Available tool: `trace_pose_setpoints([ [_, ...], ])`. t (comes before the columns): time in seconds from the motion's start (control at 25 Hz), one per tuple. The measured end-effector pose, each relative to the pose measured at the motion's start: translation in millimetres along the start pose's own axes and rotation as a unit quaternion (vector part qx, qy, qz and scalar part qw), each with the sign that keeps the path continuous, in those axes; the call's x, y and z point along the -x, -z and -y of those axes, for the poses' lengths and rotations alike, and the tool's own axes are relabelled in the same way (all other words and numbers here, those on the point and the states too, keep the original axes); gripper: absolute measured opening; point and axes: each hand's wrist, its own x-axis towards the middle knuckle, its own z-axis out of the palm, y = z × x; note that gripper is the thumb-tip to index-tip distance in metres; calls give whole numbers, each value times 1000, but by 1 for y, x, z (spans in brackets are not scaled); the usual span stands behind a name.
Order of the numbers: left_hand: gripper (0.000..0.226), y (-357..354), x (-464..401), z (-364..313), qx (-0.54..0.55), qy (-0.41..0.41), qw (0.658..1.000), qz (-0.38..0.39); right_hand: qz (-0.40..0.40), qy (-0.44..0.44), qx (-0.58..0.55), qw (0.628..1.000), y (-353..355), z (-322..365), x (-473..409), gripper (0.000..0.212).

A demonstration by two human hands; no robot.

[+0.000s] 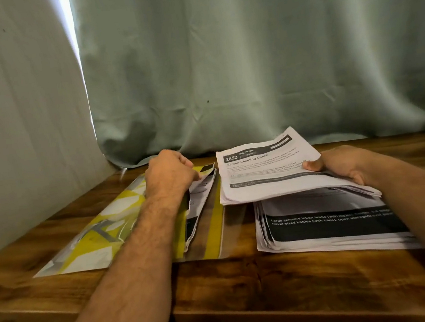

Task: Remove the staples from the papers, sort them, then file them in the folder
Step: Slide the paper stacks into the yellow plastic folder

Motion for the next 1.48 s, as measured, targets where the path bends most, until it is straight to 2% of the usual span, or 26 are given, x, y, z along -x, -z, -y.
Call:
trace_pose_setpoints([
  [0.12, 20, -3, 1, -1, -4, -9, 1000, -2, 11, -4, 18, 1000, 2, 3, 9, 16],
  [0.32, 9, -11, -1, -1, -71, -9, 997, 1, 46, -4, 52, 998, 1, 4, 16, 13],
  [0.4, 37, -11, 0, 0, -120, 27, 991, 49, 55, -12, 48, 997, 3, 4, 15, 12],
  [0.52, 74, -9, 5, 4, -217, 66, 961, 159, 67, -25, 60, 996, 6, 3, 13, 20],
  [0.6, 77, -7, 6, 6, -240, 64, 952, 181, 72, -24, 68, 995, 7, 2, 11, 19],
  [0.72, 67, -4, 9, 4, -237, 59, 949, 197, 80, -25, 41, 996, 8, 2, 9, 14],
  [0.84, 78, -3, 11, 3, -221, 66, 947, 226, 87, -27, 40, 995, 8, 1, 6, 16],
  [0.92, 76, -3, 11, 3, -218, 70, 948, 223, 90, -30, 39, 995, 8, 1, 6, 18],
  [1.04, 58, -5, 9, 5, -229, 56, 948, 213, 84, -28, 48, 995, 7, 2, 9, 16],
  [1.12, 54, -3, 10, 6, -258, 33, 947, 189, 77, -30, 58, 995, 6, 2, 8, 17],
  [1.28, 57, 4, 14, 5, -311, -9, 943, 119, 80, -28, 70, 994, 7, 1, 6, 23],
  [1.48, 72, 10, 10, 5, -276, -38, 957, 74, 96, -18, 43, 994, 10, 2, 3, 27],
])
